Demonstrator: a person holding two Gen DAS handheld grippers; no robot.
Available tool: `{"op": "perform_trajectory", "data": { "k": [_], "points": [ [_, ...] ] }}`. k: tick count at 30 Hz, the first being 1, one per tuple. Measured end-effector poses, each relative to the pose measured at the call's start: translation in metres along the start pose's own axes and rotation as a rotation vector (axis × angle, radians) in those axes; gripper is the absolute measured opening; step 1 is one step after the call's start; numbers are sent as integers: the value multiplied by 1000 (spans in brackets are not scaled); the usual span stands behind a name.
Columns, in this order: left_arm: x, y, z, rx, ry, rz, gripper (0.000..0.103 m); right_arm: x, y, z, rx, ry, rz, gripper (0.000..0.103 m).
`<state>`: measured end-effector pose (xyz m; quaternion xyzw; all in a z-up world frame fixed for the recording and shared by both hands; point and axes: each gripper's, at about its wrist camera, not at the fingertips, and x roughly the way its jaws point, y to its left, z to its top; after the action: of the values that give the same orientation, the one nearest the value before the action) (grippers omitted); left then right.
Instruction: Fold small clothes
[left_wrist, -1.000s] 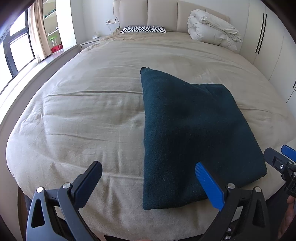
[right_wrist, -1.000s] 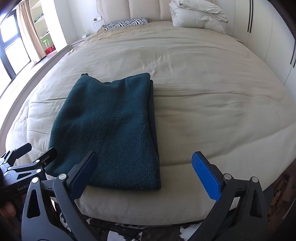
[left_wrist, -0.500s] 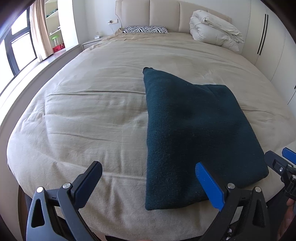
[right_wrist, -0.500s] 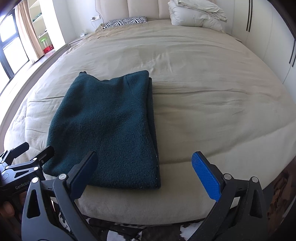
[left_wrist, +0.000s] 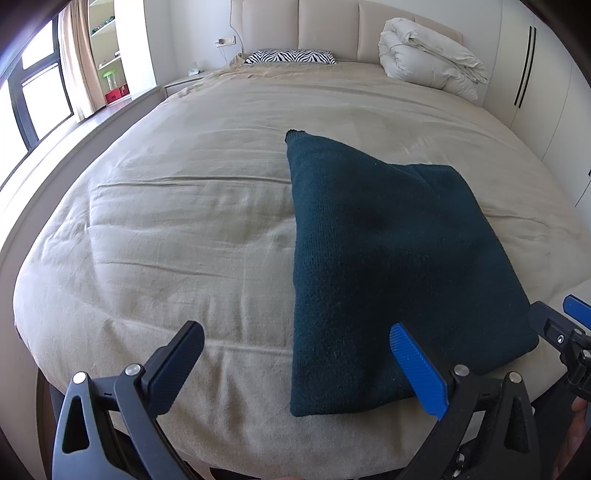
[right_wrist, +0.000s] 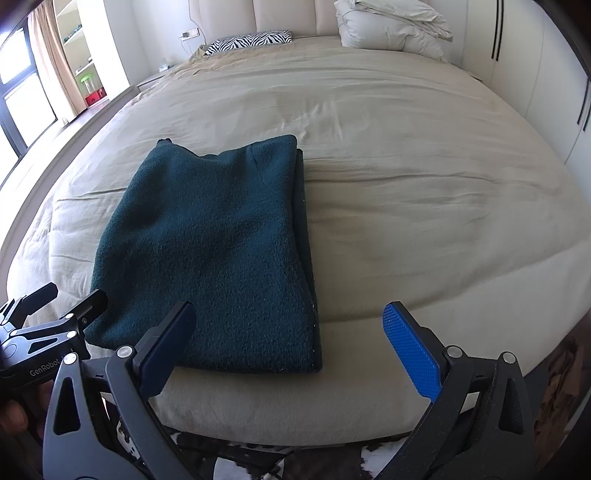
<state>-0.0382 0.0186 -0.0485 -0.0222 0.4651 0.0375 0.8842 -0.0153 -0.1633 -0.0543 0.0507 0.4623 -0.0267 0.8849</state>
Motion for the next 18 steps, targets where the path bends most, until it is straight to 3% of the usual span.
{"op": "perform_trajectory", "data": {
  "k": [18],
  "points": [
    [0, -1, -1, 2, 2, 0, 103, 2, 0, -2, 7, 4, -3, 103]
  ]
}}
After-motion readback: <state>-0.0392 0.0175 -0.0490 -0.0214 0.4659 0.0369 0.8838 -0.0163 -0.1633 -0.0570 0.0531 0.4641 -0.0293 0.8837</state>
